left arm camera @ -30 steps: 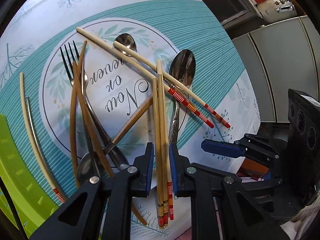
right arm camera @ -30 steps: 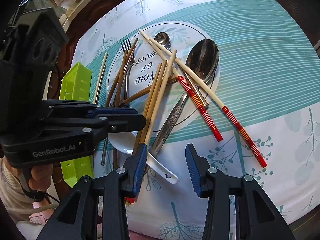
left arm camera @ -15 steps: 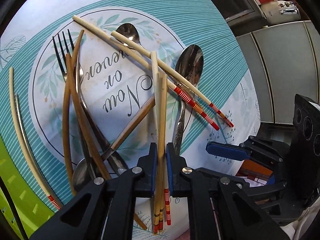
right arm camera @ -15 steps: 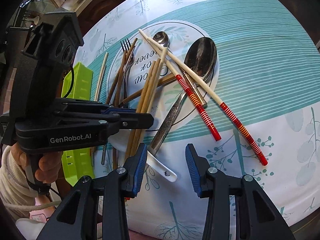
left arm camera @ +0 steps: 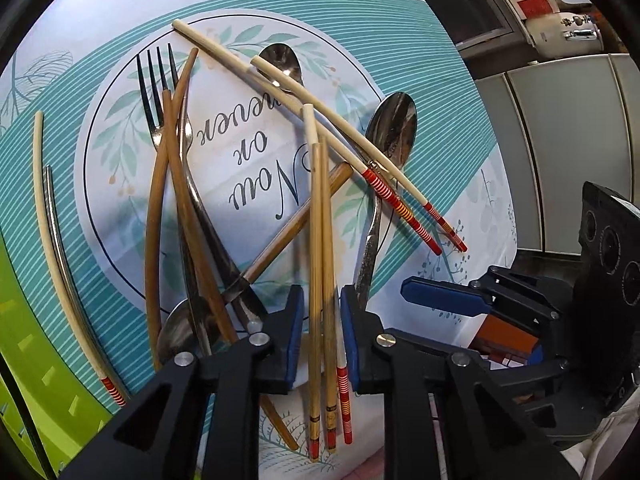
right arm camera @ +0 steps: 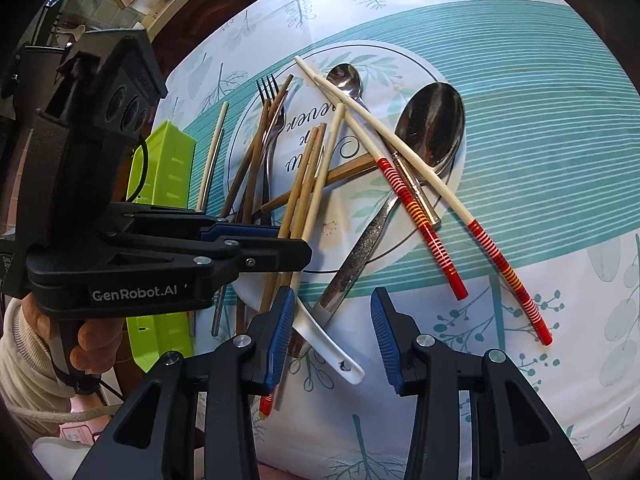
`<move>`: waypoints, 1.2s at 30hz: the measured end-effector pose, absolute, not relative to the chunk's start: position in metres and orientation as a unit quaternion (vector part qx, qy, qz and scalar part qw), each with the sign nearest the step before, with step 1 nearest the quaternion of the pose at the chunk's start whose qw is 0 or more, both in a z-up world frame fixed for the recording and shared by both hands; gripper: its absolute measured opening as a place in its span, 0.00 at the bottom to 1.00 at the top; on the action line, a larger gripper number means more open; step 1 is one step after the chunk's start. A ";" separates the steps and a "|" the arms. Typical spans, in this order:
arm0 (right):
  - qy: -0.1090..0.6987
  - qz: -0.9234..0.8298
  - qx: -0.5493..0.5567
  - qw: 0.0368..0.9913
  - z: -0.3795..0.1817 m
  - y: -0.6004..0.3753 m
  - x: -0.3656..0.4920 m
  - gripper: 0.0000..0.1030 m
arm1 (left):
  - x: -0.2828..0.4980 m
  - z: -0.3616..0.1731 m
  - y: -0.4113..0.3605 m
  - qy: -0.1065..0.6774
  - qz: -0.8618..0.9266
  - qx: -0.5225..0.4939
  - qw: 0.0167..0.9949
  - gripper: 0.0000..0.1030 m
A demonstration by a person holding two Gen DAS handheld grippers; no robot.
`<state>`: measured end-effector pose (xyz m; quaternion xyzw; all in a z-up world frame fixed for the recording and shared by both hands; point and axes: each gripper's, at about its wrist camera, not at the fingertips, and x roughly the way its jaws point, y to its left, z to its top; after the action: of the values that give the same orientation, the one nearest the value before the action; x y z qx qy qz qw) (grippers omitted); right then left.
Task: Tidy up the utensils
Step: 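Close the left gripper on wooden chopsticks while the right gripper grasps another pair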
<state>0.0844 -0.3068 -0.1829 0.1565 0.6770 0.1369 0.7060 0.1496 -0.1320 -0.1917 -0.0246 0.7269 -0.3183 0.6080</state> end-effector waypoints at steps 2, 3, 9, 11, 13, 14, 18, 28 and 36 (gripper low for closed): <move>0.678 0.138 0.156 0.705 -0.184 -0.303 0.086 0.40 | 0.150 -0.190 -0.128 0.727 -0.317 -0.031 0.608 0.09; 0.677 0.139 0.155 0.705 -0.184 -0.301 0.087 0.40 | 0.150 -0.190 -0.128 0.727 -0.317 -0.031 0.609 0.08; 0.677 0.146 0.153 0.705 -0.186 -0.292 0.092 0.40 | 0.152 -0.188 -0.120 0.727 -0.306 -0.045 0.613 0.04; 0.676 0.149 0.152 0.706 -0.187 -0.288 0.094 0.40 | 0.151 -0.185 -0.119 0.725 -0.305 -0.045 0.616 0.04; 0.675 0.151 0.150 0.706 -0.187 -0.285 0.096 0.40 | 0.150 -0.180 -0.117 0.721 -0.304 -0.045 0.621 0.04; 0.675 0.152 0.149 0.706 -0.188 -0.283 0.096 0.40 | 0.149 -0.178 -0.116 0.719 -0.303 -0.046 0.623 0.04; 0.674 0.157 0.147 0.707 -0.190 -0.276 0.100 0.40 | 0.149 -0.168 -0.109 0.713 -0.292 -0.051 0.636 0.03; 0.678 0.156 0.147 0.703 -0.200 -0.268 0.106 0.34 | 0.144 -0.167 -0.097 0.714 -0.284 -0.056 0.638 0.03; 0.682 0.142 0.149 0.702 -0.206 -0.263 0.111 0.28 | 0.139 -0.153 -0.088 0.709 -0.261 -0.065 0.652 0.03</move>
<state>0.1115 -0.2627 -0.2063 0.1491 0.6818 0.1424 0.7019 0.1393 -0.0880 -0.1532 -0.0653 0.7085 -0.2609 0.6525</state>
